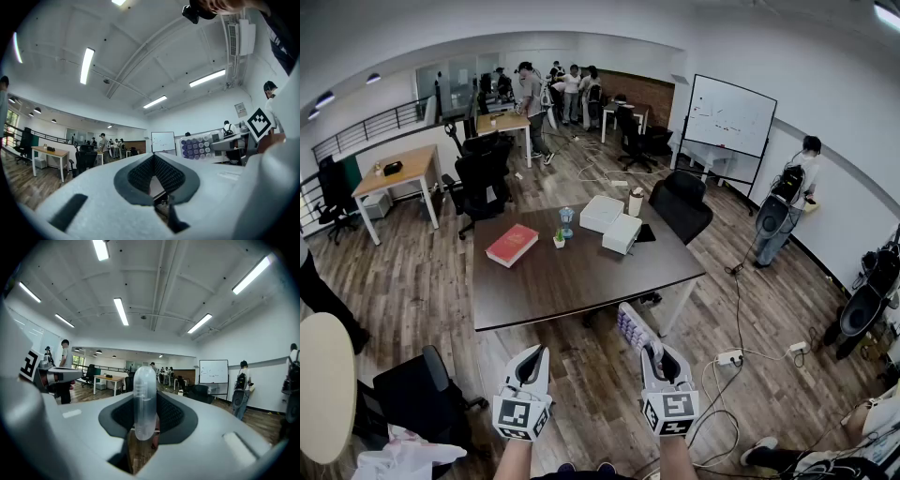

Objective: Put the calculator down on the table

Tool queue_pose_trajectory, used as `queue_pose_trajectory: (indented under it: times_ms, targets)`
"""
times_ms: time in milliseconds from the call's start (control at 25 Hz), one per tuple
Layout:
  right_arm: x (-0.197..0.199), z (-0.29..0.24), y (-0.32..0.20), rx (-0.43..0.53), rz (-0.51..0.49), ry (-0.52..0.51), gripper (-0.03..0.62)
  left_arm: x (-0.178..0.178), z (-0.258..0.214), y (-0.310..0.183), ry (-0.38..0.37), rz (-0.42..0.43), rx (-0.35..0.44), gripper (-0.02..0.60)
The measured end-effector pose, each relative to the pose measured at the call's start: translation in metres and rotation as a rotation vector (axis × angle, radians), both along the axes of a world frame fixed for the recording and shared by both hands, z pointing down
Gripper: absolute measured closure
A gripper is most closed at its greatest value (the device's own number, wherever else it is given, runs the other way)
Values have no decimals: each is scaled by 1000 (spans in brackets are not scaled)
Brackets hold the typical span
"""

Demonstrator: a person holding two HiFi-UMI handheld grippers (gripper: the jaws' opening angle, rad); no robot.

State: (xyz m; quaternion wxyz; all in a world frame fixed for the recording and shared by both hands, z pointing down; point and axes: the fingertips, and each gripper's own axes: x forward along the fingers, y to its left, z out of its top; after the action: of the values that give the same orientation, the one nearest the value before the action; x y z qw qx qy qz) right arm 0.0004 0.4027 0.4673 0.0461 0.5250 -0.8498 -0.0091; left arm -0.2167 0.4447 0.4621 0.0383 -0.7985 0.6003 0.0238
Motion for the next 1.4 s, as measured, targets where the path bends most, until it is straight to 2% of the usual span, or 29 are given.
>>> queue_pose_trajectory:
  times_ms: [320,760,1120,1400]
  targets:
    - [0,-1,4,0,-11,9,477,-2,-1,4,-25,-16,10,586]
    - [5,-3,8,26,15,-7,477,-5,4,5,-4,-17,-2,586]
    - [3,-9,22,34,45,-22,477,-1,2,14,11,28,-9,586]
    - [-9,-1,39,15,87,-29,477,-21,8,27,4,47,-13,586]
